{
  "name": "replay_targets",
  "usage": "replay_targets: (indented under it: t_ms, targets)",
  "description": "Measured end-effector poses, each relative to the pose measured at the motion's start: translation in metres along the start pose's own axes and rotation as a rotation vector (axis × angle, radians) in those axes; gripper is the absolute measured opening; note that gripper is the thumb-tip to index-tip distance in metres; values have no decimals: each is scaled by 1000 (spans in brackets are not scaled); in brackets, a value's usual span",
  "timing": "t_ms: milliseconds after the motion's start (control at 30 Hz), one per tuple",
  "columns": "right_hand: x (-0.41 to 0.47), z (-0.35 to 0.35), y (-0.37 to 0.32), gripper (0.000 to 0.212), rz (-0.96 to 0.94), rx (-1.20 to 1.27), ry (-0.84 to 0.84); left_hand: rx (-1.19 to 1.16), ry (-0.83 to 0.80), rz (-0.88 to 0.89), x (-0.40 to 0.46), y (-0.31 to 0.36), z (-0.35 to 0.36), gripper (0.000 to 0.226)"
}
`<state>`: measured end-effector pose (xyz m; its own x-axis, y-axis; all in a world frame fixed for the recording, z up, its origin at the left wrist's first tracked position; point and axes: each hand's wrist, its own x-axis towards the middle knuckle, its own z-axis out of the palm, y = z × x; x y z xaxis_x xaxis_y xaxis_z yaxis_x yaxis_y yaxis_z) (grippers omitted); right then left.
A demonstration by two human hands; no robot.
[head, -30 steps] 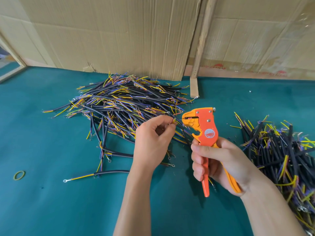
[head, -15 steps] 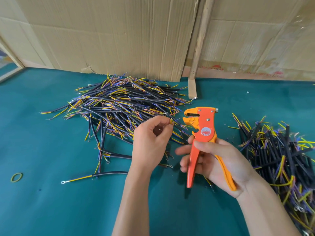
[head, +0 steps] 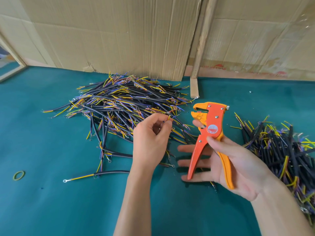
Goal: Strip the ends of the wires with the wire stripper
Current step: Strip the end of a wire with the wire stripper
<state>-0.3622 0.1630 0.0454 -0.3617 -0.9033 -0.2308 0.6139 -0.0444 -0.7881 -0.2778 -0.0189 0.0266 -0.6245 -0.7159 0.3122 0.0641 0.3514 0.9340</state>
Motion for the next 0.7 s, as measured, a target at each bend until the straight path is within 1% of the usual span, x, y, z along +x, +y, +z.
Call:
replay_targets:
  t_ms: [67, 133, 200, 233, 267, 300, 367, 400, 433, 467, 533, 567, 633, 700]
  targets:
    - [1, 2, 1, 48, 0, 21, -5, -17, 21, -9, 1, 0, 0, 12]
    - [4, 5, 2, 46, -29, 24, 41, -47, 38, -17, 1, 0, -1, 11]
    - [8, 10, 3, 48, -56, 23, 130, -67, 50, -25, 1, 1, -1, 12]
    - [10, 14, 5, 44, -77, 23, 180, -75, 57, -31, 1, 1, -1, 13]
    - [11, 17, 8, 36, -106, 18, 228, -80, 60, -38, 1, 2, -1, 13]
    - [13, 22, 10, 35, -138, 3, 283, -84, 60, -43, 2, 2, -1, 12]
    - [17, 26, 12, 49, -199, -52, 373, -92, 61, -43, 2, 1, 0, 12]
    - [17, 27, 12, 52, -209, -76, 389, -95, 63, -41, 2, 2, 0, 12]
    - [16, 27, 11, 52, -192, -90, 374, -97, 63, -38, 2, 2, -1, 11]
    - [13, 25, 10, 48, -157, -103, 325, -99, 60, -36, 1, 3, -1, 11]
    - [7, 22, 7, 33, -67, -114, 173, -99, 58, -37, 1, 4, -1, 11]
    - [5, 21, 6, 30, -23, -114, 100, -92, 61, -39, 1, 3, -1, 12]
    - [1, 18, 5, 35, 47, -118, 5, -82, 65, -47, 0, 4, -2, 12]
    - [1, 17, 5, 39, 87, -129, -26, -85, 70, -59, 0, 5, -3, 12]
